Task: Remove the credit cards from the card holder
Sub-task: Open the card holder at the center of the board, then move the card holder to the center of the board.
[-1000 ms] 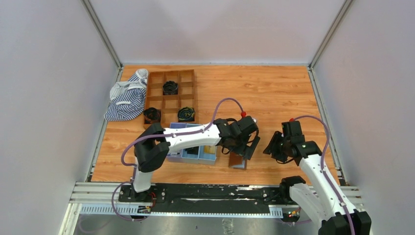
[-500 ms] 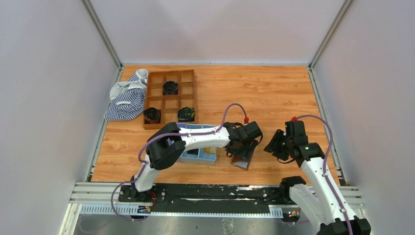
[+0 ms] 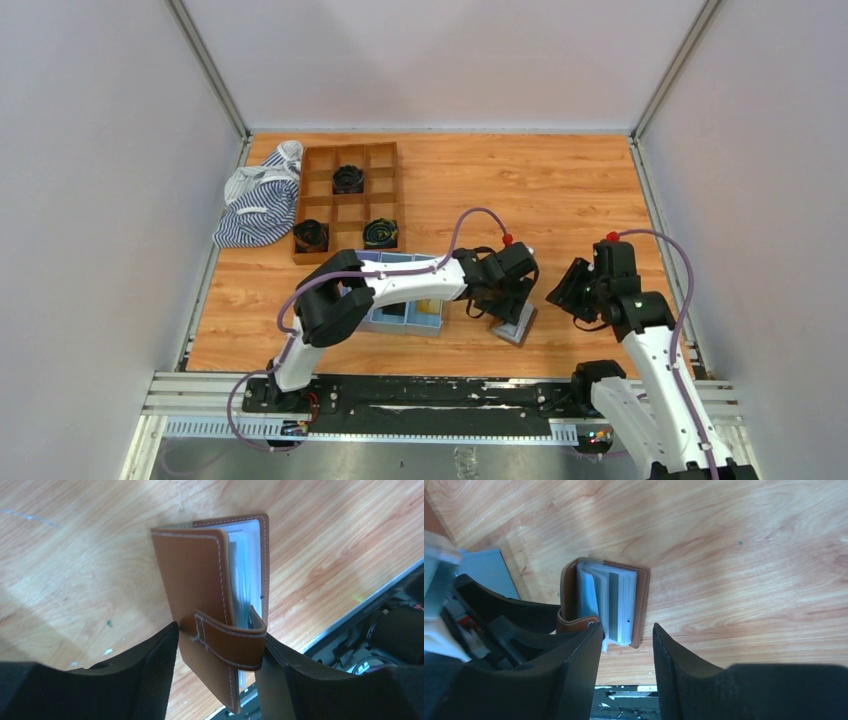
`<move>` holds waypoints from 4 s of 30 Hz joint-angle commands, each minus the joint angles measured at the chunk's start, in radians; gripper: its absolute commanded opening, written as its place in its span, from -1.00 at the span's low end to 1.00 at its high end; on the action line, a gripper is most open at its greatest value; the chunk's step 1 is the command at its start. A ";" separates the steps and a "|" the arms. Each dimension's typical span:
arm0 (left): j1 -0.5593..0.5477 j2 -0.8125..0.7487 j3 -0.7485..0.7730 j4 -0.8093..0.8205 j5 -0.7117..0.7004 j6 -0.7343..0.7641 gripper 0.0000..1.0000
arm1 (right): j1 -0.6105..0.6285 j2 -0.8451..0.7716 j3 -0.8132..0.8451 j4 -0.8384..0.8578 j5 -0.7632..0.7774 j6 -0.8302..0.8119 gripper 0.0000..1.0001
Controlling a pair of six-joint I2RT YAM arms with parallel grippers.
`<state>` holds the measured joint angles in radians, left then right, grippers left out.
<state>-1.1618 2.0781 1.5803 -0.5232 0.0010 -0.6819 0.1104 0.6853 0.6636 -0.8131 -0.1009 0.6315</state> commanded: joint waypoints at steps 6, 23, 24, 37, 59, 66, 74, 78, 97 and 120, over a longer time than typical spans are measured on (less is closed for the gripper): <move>0.080 -0.138 -0.091 0.018 -0.032 -0.001 0.19 | -0.012 0.008 -0.248 0.263 -0.306 0.165 -0.30; 0.133 -0.114 -0.115 -0.063 -0.138 0.083 0.20 | -0.011 0.169 -0.367 0.519 -0.415 0.214 -0.21; 0.135 -0.112 -0.119 -0.063 -0.139 0.084 0.20 | -0.011 0.174 -0.367 0.527 -0.421 0.215 -0.21; 0.142 -0.091 -0.150 -0.042 -0.123 0.092 0.18 | 0.006 0.163 -0.367 0.610 -0.489 0.261 -0.21; 0.198 -0.244 -0.142 -0.082 -0.098 0.129 0.49 | 0.226 0.379 -0.222 0.805 -0.428 0.292 -0.20; 0.249 -0.311 -0.158 -0.097 -0.104 0.127 0.52 | 0.257 0.514 -0.169 0.909 -0.422 0.294 -0.21; 0.320 -0.435 -0.192 -0.099 -0.106 0.131 0.57 | 0.338 0.634 -0.044 0.898 -0.378 0.275 -0.14; 0.323 -0.449 -0.206 -0.100 -0.089 0.122 0.58 | 0.350 0.735 -0.009 0.910 -0.369 0.267 -0.09; 0.311 -0.346 -0.308 0.204 0.409 0.022 0.33 | 0.112 0.406 -0.129 0.591 -0.405 0.169 -0.06; 0.215 0.011 -0.107 0.170 0.411 0.014 0.05 | -0.101 0.121 -0.146 0.244 -0.272 0.013 -0.05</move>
<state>-0.9154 2.0388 1.4273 -0.3817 0.3737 -0.6434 0.0452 0.8509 0.4721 -0.4614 -0.3832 0.7090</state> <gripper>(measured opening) 0.525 0.475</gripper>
